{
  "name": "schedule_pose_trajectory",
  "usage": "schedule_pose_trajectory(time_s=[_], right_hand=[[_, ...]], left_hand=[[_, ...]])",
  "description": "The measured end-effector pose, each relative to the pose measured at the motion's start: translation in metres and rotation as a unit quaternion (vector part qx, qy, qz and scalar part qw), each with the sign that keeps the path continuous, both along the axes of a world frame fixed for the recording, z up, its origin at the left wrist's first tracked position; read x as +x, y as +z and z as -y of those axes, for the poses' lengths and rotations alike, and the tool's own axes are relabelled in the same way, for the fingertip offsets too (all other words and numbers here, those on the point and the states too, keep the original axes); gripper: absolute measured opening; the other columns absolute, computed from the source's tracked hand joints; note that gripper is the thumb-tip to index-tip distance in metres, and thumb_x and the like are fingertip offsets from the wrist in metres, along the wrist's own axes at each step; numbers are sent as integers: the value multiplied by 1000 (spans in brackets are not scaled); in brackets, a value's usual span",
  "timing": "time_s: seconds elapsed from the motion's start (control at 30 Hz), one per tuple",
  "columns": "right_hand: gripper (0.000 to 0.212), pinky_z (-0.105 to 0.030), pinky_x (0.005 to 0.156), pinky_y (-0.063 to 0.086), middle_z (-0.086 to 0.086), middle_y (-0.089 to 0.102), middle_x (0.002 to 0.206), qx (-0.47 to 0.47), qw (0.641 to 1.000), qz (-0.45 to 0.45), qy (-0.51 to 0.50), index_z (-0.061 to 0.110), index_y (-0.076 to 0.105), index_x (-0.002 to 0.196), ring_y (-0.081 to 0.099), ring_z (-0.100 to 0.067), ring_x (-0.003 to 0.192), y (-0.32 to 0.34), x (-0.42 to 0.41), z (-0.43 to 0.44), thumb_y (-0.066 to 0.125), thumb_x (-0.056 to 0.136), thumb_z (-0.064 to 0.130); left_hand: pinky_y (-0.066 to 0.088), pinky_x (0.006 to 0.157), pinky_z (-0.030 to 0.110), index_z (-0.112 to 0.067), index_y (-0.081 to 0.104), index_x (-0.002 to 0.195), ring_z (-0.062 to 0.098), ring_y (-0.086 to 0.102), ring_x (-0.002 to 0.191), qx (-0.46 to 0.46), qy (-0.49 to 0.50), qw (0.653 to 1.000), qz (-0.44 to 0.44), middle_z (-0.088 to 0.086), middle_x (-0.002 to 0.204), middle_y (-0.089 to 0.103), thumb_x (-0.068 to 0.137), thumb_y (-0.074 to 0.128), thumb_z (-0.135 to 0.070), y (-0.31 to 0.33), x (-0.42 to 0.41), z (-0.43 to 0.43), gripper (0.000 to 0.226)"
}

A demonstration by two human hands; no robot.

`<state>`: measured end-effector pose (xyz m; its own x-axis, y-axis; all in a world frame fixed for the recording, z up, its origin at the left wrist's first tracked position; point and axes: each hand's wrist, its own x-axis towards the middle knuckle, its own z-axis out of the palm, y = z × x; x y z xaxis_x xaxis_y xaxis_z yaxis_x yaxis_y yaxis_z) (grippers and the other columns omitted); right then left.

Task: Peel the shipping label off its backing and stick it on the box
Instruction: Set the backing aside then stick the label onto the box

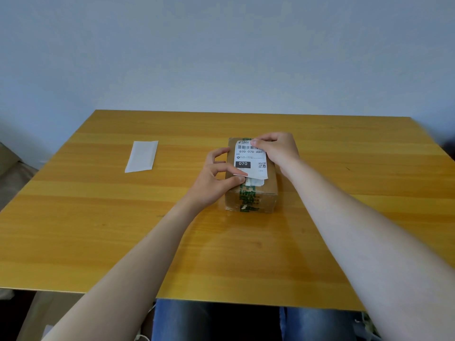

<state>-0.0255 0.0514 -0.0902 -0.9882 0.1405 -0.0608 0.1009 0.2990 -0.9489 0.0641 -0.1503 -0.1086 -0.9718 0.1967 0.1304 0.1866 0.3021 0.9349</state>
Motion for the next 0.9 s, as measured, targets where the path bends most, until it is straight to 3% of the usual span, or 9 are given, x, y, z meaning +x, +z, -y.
schedule_pose_trajectory(time_s=[0.17,0.3,0.43,0.57,0.73,0.77,0.87,0.9], right_hand=[[11,-40,85,62,0,80,94,-1,1000,-1,-3,17,84,97,76,-21,94,-1,0,0,86,86,21],[18,-39,85,61,1,78,98,4,1000,-10,-10,18,82,101,75,-21,97,-2,2,0,87,85,23],[52,-29,75,56,-3,70,119,-13,1000,2,-26,23,71,125,72,-19,102,-5,2,-1,91,79,33],[63,-25,73,53,-1,67,121,-41,999,18,-7,21,64,137,70,-15,102,-1,8,-1,89,81,35],[79,-25,71,53,9,62,112,-75,995,57,37,22,48,154,68,-8,94,2,19,-5,87,86,28],[84,-26,73,55,9,62,112,-84,993,64,46,21,44,157,69,-10,95,1,20,-6,87,86,26],[85,-33,74,59,6,67,116,-102,988,91,68,22,42,156,73,-15,95,2,28,-9,88,84,23],[80,-35,73,61,2,70,119,-108,987,96,76,21,46,152,75,-18,95,0,30,-11,88,84,22]], left_hand=[[44,117,41,-23,82,90,-14,37,138,2,-8,1000,8,-4,157,37,88,84,-16,2,2,0,7],[46,109,34,-24,84,92,-22,38,132,21,-9,1000,19,-7,156,36,97,75,-29,5,4,0,12],[45,113,46,-38,86,82,14,46,142,29,20,999,36,-7,152,38,103,52,-50,9,0,-4,42],[43,115,44,-32,84,73,17,44,142,-20,56,997,56,-6,154,38,106,56,-41,16,-8,-13,45],[46,107,34,-23,80,94,18,43,142,-63,60,992,87,-1,157,32,95,76,-35,26,-16,-20,13],[48,102,31,-23,77,103,19,45,139,-67,62,991,99,1,156,31,93,78,-34,29,-17,-21,15],[48,72,18,-25,55,140,12,53,112,-76,84,984,135,3,152,33,90,81,-34,35,-20,-24,58],[47,67,19,-26,46,149,13,53,112,-67,88,983,144,3,154,34,88,83,-33,36,-22,-25,72]])
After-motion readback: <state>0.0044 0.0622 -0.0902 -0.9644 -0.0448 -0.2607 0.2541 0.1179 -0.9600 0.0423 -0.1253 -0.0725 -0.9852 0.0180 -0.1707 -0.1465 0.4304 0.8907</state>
